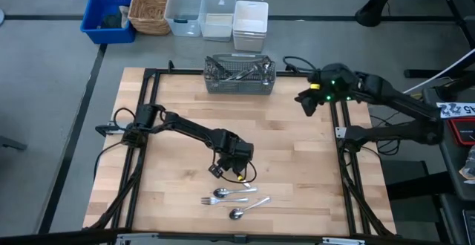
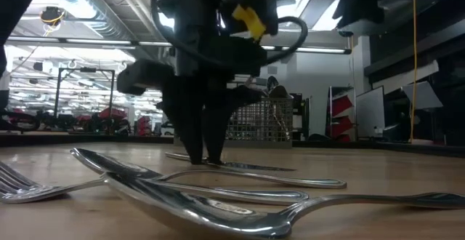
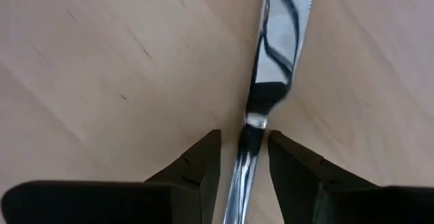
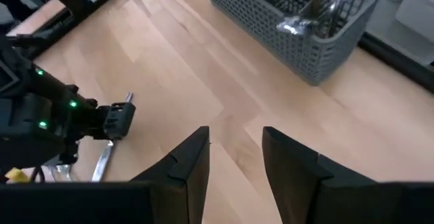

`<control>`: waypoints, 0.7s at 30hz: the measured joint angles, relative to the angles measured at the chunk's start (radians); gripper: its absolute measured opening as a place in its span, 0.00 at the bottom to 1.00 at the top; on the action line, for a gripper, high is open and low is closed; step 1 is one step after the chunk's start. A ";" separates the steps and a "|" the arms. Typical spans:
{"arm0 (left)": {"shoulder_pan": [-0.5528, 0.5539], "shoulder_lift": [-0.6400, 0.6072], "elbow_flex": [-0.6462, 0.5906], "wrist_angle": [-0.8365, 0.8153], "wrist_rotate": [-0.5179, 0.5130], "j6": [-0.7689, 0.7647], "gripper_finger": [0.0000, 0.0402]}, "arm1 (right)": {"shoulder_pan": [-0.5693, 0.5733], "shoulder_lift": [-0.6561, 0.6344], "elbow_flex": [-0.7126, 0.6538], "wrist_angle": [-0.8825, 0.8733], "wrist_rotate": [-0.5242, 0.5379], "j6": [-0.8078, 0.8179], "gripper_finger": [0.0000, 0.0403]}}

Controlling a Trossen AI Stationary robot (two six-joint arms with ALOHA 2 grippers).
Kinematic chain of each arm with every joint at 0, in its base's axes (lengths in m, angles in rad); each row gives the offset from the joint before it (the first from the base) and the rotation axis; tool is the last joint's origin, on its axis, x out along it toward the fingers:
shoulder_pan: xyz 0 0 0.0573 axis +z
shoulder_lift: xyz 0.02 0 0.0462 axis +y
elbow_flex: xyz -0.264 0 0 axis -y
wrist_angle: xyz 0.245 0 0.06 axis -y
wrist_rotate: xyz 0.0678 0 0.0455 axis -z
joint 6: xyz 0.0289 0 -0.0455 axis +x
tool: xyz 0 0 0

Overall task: Sort silverware
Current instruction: Put the silver knife into the dishwasher utensil holder

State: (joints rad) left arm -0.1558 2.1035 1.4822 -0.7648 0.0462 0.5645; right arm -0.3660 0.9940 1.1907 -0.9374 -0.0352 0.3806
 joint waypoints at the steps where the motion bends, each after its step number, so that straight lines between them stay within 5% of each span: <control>1: 0.000 0.010 0.000 -0.006 -0.005 0.002 0.28 | 0.000 -0.012 -0.036 0.031 -0.006 0.010 0.34; 5: -0.005 0.026 0.003 -0.007 -0.038 -0.003 0.25 | 0.002 -0.039 -0.148 0.155 -0.032 0.042 0.34; 13: -0.004 0.026 0.001 -0.009 -0.051 -0.043 0.04 | 0.028 -0.041 -0.273 0.308 -0.067 0.042 0.34; 21: 0.012 0.026 0.000 -0.009 -0.043 -0.097 0.06 | 0.027 -0.041 -0.281 0.312 -0.071 0.042 0.34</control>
State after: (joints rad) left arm -0.1438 2.1291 1.4822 -0.7734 0.0034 0.4675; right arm -0.3386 0.9531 0.9092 -0.6258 -0.1061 0.4229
